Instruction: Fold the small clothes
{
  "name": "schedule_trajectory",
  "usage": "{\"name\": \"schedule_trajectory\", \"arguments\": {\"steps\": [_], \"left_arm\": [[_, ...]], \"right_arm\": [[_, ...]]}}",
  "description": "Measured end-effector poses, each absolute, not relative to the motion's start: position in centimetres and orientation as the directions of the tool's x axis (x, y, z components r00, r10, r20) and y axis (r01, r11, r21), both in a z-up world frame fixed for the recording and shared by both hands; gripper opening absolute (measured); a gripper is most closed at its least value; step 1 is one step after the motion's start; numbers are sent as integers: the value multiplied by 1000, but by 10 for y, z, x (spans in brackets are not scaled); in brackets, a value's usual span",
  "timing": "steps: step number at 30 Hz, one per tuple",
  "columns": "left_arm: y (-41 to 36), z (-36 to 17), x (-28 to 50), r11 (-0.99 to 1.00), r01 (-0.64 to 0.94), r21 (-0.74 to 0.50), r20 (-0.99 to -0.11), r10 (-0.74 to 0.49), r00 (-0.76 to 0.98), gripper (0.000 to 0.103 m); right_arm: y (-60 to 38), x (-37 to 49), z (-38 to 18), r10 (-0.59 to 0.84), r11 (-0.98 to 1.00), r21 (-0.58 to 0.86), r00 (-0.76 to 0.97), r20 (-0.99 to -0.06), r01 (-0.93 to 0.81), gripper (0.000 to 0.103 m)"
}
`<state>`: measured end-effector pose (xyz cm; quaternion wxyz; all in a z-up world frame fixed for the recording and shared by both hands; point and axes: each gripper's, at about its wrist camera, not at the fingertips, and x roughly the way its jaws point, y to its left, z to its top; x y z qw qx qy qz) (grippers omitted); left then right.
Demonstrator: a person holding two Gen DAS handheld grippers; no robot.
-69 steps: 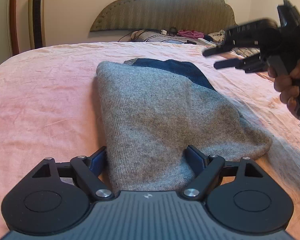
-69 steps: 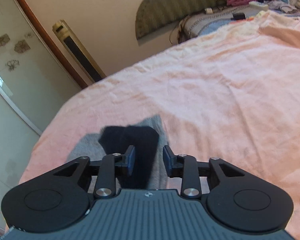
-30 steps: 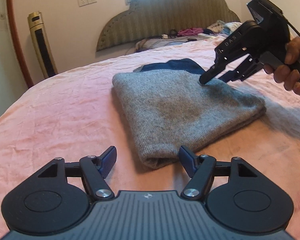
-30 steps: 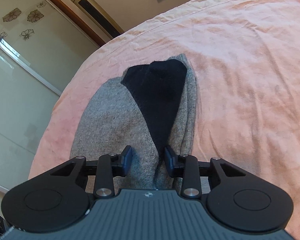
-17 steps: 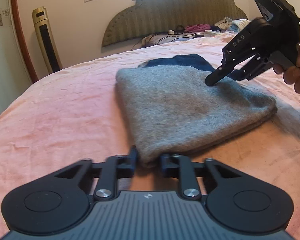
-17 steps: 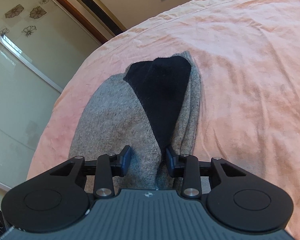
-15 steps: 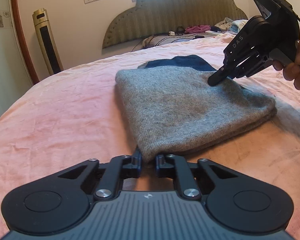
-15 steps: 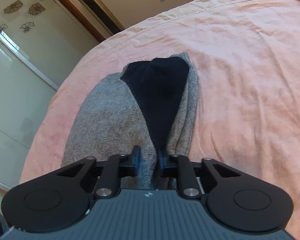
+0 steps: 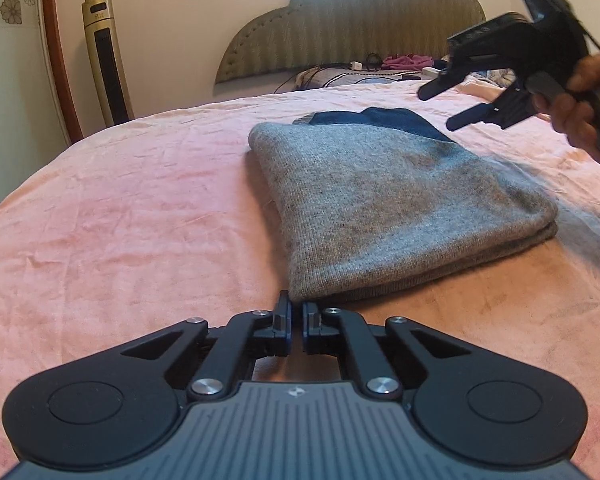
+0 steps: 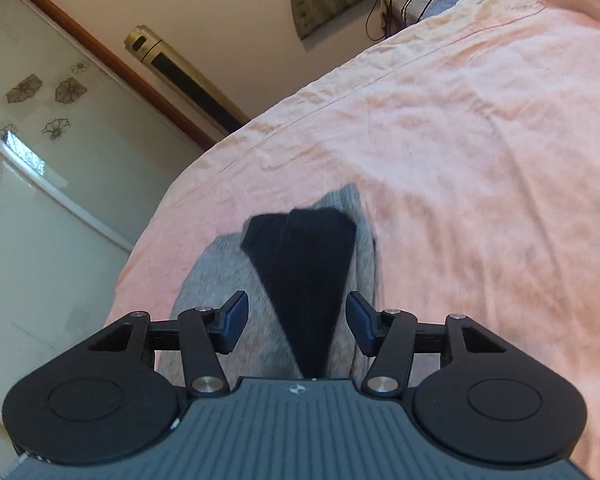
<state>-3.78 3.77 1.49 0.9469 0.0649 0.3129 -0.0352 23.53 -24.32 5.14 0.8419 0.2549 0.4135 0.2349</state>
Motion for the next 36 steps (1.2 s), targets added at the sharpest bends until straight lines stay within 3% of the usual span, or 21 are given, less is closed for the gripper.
{"name": "schedule_trajectory", "arguments": {"steps": [3, 4, 5, 8, 11, 12, 13, 15, 16, 17, 18, 20, 22, 25, 30, 31, 32, 33, 34, 36], "left_arm": [[39, 15, -37, 991, 107, 86, -598, -34, 800, 4], [40, 16, -37, 991, 107, 77, -599, -40, 799, 4], [42, 16, -37, 992, 107, 69, -600, -44, 799, 4], [41, 16, -38, 992, 107, 65, -601, -47, 798, 4], [40, 16, -38, 992, 108, 66, -600, -47, 798, 4], [41, 16, -38, 992, 108, 61, -601, -50, 798, 4], [43, 17, -39, 992, 112, 50, -602, -60, 796, 4], [54, 22, -44, 990, 143, -22, -606, -127, 785, 5], [65, 26, -48, 983, 156, -96, -605, -182, 775, 6], [77, 29, -53, 969, 165, -185, -602, -245, 760, 9], [91, 32, -55, 943, 167, -287, -593, -312, 742, 13], [122, 31, -50, 861, 124, -493, -567, -426, 705, 54], [149, 24, -37, 759, 26, -651, -521, -471, 712, 78], [171, 4, -2, 613, -76, -786, -488, -540, 686, 76], [142, 0, 46, 608, -16, -794, -490, -624, 608, 75], [135, 0, 52, 615, -2, -789, -497, -636, 591, 70], [126, -2, 56, 617, -4, -787, -512, -650, 562, 43], [121, -7, 63, 618, -30, -786, -542, -664, 515, 19], [118, -11, 67, 623, -60, -780, -568, -664, 487, 13], [117, -5, 61, 629, -55, -775, -567, -655, 500, 12]], "right_arm": [[-228, 267, 42, 559, 802, 580, 527, -640, -146, 57], [-222, 274, 38, 564, 802, 577, 512, -648, -153, 49], [-214, 280, 37, 571, 804, 568, 498, -652, -179, 13], [-198, 287, 61, 533, 843, 455, 560, -634, -287, 10], [-192, 301, 39, 429, 903, 347, 525, -735, -252, 11], [-193, 296, 35, 440, 898, 355, 537, -720, -259, 11], [-197, 287, 36, 454, 890, 377, 563, -691, -255, 16], [-214, 268, 41, 504, 851, 486, 569, -650, -199, 37], [-226, 252, 43, 541, 813, 557, 574, -614, -170, 68], [-238, 233, 45, 572, 774, 612, 595, -565, -163, 86], [-246, 212, 44, 602, 744, 645, 594, -534, -174, 89], [-259, 180, 38, 662, 707, 682, 514, -546, -186, 90], [-268, 155, 26, 705, 672, 721, 445, -552, -170, 87], [-268, 133, 11, 747, 638, 754, 364, -556, -156, 84], [-244, 120, 4, 812, 565, 805, 298, -502, -181, 82], [-240, 121, 4, 808, 574, 798, 289, -514, -183, 71], [-238, 124, 2, 797, 591, 788, 274, -538, -171, 42], [-234, 127, -1, 783, 614, 771, 251, -570, -167, 24], [-233, 128, -2, 783, 616, 765, 248, -570, -186, 22], [-236, 123, 5, 789, 609, 765, 257, -557, -211, 22]]}}
